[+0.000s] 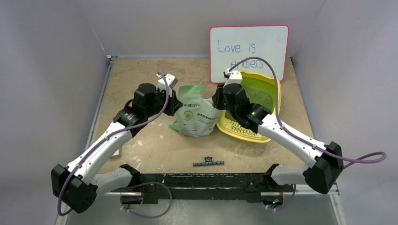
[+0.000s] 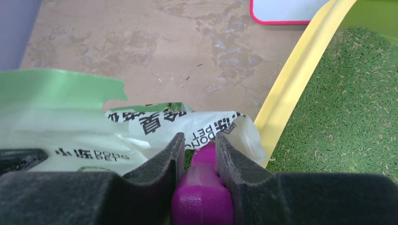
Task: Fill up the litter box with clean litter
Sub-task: 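Scoop the cat litter from the cat litter bag.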
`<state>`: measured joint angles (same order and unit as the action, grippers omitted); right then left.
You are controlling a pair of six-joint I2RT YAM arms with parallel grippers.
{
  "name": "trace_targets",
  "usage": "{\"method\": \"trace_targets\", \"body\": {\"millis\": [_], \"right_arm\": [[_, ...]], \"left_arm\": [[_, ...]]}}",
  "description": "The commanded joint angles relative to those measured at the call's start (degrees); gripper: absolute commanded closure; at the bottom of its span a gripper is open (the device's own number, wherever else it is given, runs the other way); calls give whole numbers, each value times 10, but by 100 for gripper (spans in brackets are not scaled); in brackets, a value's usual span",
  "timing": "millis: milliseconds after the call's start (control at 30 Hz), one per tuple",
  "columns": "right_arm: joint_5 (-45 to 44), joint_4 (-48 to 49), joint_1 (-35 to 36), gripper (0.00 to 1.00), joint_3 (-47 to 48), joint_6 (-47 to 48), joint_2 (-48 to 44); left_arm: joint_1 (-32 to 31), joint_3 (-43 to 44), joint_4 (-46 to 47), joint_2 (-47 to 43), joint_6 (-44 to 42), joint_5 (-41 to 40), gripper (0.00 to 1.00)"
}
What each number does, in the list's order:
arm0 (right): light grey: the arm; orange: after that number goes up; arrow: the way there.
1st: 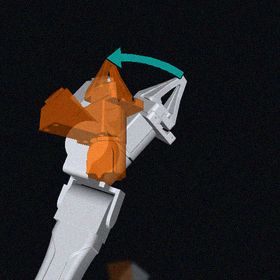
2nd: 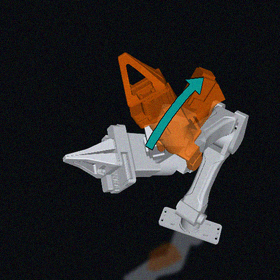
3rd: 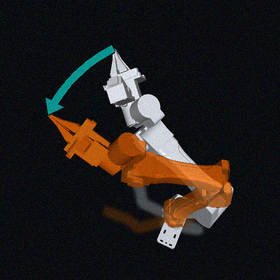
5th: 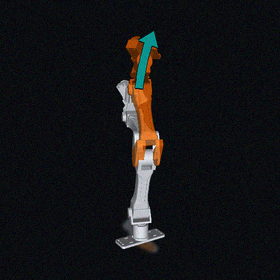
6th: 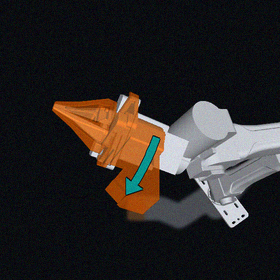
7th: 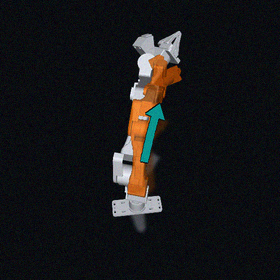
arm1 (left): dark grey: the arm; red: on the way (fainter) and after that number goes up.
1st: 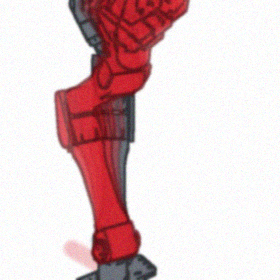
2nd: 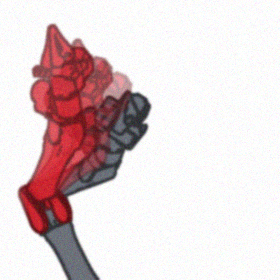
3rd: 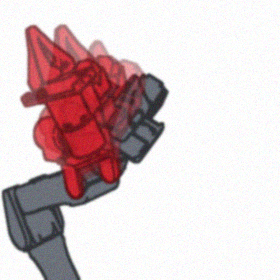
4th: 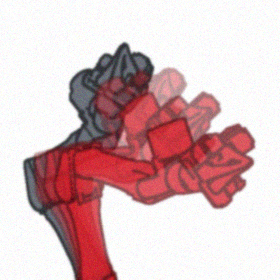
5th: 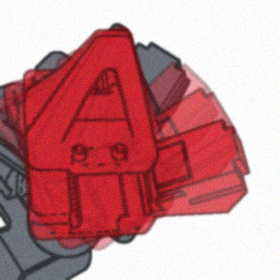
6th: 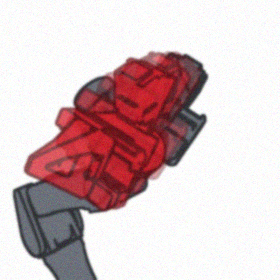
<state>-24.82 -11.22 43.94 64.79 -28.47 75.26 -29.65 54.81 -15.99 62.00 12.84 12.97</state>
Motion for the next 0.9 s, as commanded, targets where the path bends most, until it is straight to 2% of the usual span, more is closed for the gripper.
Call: {"method": "trace_targets", "body": {"millis": [0,133,233,267,300,333,500,667,867], "right_arm": [[64,-9,-5,100,-51,48,-18],[135,-111,-5,94,9,40,-2],[135,-178,-5,90,24,29,-3],[134,-188,-6,87,23,28,-10],[137,-196,-7,77,22,28,-23],[151,-200,-9,73,21,28,-33],[212,-226,-40,69,39,23,-56],[234,-299,-55,67,96,7,-21],[272,-333,-65,65,125,14,21]], "left_arm": [[2,16,44,-22,-11,-14,100],[2,21,42,-14,-11,-8,100],[2,23,46,-12,-9,-6,100],[2,23,47,-11,-9,-6,100],[2,26,44,-10,-10,-6,100],[2,30,42,-9,-12,-6,100],[2,39,35,-4,-15,-5,100],[2,35,26,-22,-15,-17,100],[2,41,6,-20,-26,-13,100]]}}
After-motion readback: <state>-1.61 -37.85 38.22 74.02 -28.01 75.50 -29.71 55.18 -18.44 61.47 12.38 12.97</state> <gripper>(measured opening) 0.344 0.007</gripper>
